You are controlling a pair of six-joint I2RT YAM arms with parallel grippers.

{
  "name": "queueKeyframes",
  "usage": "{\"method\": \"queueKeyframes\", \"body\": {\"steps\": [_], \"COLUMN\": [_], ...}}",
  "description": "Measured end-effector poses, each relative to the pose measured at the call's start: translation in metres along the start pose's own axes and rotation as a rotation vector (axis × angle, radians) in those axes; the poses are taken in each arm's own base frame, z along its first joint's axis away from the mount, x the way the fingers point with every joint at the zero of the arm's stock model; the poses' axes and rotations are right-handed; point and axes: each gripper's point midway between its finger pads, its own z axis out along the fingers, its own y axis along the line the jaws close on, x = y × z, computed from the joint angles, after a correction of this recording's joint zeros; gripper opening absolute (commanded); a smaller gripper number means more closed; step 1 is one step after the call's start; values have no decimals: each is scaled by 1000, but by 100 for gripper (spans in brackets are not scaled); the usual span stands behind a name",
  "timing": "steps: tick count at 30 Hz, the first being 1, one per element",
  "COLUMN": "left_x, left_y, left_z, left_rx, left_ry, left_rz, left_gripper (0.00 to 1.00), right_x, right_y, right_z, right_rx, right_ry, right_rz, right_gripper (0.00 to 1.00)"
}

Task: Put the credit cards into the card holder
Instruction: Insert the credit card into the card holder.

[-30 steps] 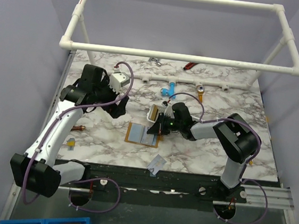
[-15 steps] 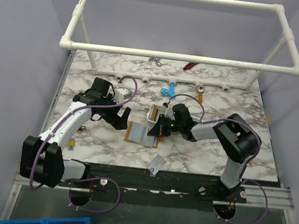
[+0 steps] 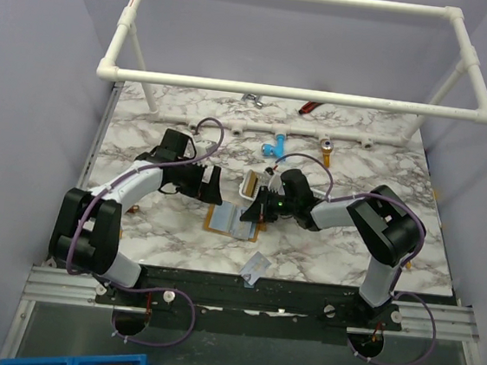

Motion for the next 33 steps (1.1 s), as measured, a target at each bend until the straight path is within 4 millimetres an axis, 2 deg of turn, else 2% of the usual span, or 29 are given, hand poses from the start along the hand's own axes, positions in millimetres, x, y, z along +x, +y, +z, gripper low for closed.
{"method": "queueKeyframes", "body": {"steps": [4, 7, 11, 14, 16, 21, 26, 29, 33], "left_x": [-5, -1, 14, 10, 11, 21, 41, 45, 46], "left_y": [2, 0, 9, 9, 8, -4, -10, -12, -12], "left_z": [2, 10, 31, 32, 34, 36, 37, 37, 37], "left_rx": [-36, -31, -29, -20, -8, 64, 102, 109, 109], "left_ry": [-13, 17, 107, 102, 100, 110, 147, 157, 159], "left_rz": [-39, -73, -162, -191, -200, -236, -285, -302, -310], "left_gripper": [98, 98, 94, 89, 82, 54, 45, 34, 10], "right_x": [1, 2, 4, 7, 8, 8, 10, 10, 12], "right_y": [0, -1, -1, -2, -2, -2, -2, -2, -1], "right_z": [0, -1, -3, -5, -7, -7, -7, -8, -9], "right_rx": [0, -2, -5, -3, -2, -3, -5, -10, -18], "right_ry": [0, -2, -7, -6, -5, -6, -8, -13, -21], "right_rz": [1, 0, -2, -1, 0, -1, 0, 3, 13], "right_gripper": [1, 1, 1, 1, 1, 1, 1, 1, 1]}}
